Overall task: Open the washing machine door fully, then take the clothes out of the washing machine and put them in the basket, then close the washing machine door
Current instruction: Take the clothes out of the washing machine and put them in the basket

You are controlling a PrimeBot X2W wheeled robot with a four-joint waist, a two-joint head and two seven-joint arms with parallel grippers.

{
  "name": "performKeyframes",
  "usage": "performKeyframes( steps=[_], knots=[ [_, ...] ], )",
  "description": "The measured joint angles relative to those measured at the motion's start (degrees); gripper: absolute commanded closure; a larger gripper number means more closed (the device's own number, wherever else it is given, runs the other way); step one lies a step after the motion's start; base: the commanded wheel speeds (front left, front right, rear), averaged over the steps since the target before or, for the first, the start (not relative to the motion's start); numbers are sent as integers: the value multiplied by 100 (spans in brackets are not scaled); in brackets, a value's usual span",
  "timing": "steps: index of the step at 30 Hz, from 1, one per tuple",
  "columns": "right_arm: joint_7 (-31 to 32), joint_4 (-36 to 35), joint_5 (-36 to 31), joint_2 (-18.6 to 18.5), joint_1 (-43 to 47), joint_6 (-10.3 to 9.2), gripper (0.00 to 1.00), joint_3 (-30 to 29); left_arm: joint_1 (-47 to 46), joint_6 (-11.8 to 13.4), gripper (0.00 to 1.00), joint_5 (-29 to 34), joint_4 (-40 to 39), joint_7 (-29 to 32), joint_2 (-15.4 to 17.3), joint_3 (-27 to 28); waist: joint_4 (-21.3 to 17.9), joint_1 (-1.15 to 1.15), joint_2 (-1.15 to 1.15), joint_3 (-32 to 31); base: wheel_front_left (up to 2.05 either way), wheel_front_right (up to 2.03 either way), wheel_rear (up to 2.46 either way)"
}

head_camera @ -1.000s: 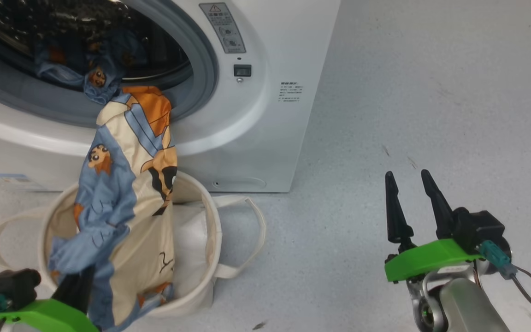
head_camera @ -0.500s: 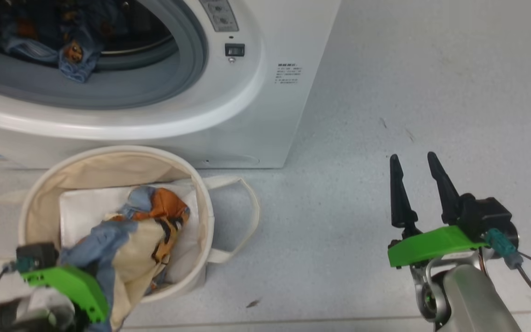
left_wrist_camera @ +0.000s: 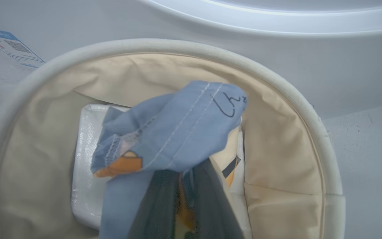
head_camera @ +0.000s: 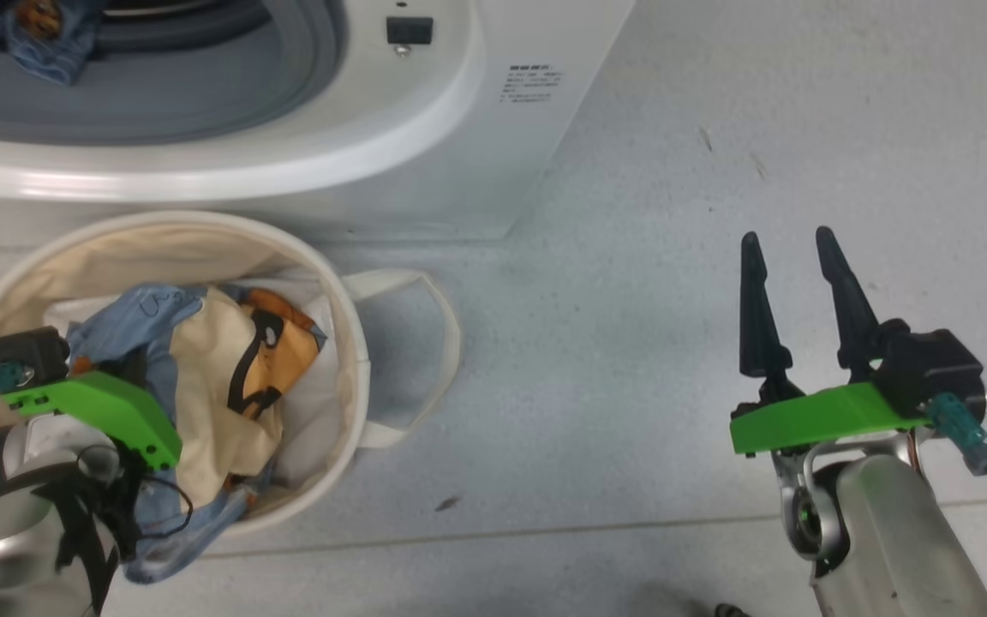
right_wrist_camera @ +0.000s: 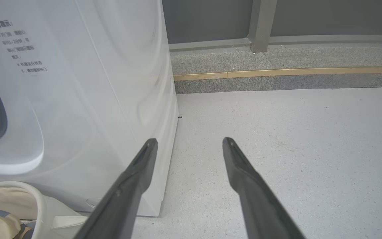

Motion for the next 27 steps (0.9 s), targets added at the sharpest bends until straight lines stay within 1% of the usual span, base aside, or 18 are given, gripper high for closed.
performKeyframes(
  steps=[4, 5, 6, 7, 14, 17, 22, 25, 27],
  knots=[
    [0, -77, 1, 0, -72, 0, 0, -33, -74, -49, 100, -7, 169, -11, -103, 0, -58, 0, 0, 240, 0, 0, 0],
    [0, -89, 1, 0, -82, 0, 0, -43, -87, -49, 91, -5, 209, -11, -122, -18, -67, 0, 0, 287, 0, 0, 0],
    [0, -89, 1, 0, -94, 0, 0, -54, -93, -49, 68, -5, 241, -11, -141, -26, -71, 0, 0, 324, 0, 0, 0],
    [0, -91, 1, 0, -106, 0, 0, -62, -97, -51, 1, -5, 269, -10, -156, -37, -73, 0, 0, 351, 0, 0, 0],
    [0, -105, 2, 0, -172, 0, 0, -62, -152, 11, 0, 113, 364, -35, -155, -155, -48, 0, 0, 297, 0, 0, 0],
    [0, -41, 8, 0, -171, 0, 0, -47, -131, 3, 0, 112, 387, 263, -164, -219, -21, 0, 0, 160, 0, 0, 0],
    [0, 83, 76, 0, -163, 0, 0, 41, -83, -5, 0, 112, 390, 18, -110, -189, 18, 0, 0, -168, 0, 0, 0],
    [0, 179, 103, 0, -142, 0, 0, 52, -52, -48, 0, 0, 247, -54, -46, 27, 49, 0, 0, -410, 0, 0, 0],
    [0, 230, 103, 0, -102, 0, 0, 49, 1, -48, 0, 70, -76, -54, 70, 138, 80, 0, 0, -585, 0, 0, 0]
  ],
)
